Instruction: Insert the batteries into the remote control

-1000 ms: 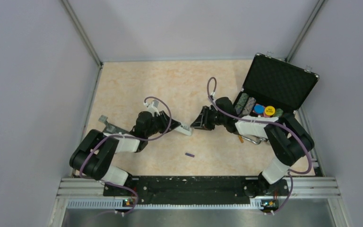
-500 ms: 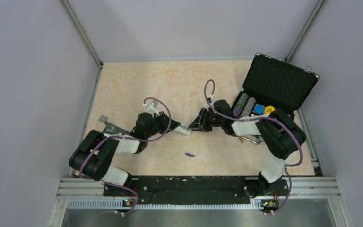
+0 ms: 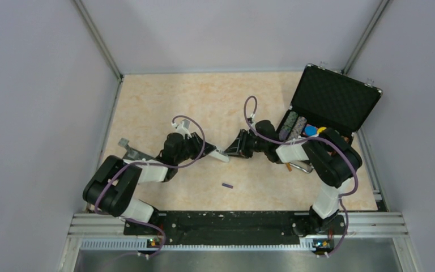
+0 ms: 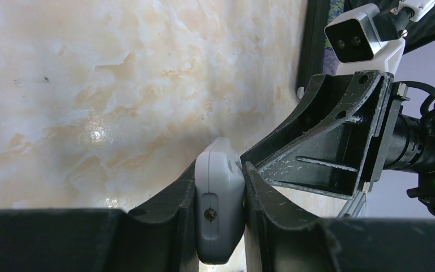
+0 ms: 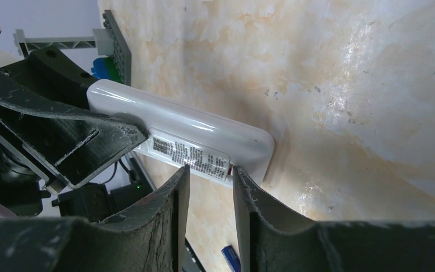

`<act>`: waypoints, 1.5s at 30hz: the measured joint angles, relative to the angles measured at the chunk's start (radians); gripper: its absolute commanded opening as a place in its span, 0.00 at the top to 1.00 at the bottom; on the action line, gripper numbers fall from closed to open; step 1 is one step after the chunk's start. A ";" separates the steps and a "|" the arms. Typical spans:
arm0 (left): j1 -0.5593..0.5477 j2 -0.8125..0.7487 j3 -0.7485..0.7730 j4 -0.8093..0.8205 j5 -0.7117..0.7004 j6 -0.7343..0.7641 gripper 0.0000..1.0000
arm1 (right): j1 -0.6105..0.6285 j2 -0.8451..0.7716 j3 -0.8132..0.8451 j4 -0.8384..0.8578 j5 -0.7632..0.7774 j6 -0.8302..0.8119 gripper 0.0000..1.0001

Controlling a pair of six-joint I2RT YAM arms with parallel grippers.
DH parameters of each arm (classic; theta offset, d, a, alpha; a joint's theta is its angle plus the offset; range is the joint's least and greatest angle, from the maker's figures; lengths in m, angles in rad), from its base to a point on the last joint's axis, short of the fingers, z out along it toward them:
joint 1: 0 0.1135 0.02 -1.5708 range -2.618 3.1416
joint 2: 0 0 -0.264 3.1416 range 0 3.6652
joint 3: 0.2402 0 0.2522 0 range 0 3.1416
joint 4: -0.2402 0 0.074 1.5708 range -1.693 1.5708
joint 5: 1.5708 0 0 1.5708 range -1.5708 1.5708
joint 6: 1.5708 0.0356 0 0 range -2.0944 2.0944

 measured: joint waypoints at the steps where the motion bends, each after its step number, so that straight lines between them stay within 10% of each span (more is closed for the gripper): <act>1: 0.000 0.000 0.000 0.000 -0.002 -0.001 1.00 | 0.000 0.003 0.000 0.003 0.000 0.003 0.66; 31: 0.011 0.029 -0.013 0.069 -0.024 -0.026 1.00 | 0.006 0.043 0.047 -0.018 0.024 0.134 0.63; 45: 0.029 0.085 -0.021 0.164 -0.028 -0.024 1.00 | 0.000 0.149 -0.057 0.387 -0.005 0.283 0.65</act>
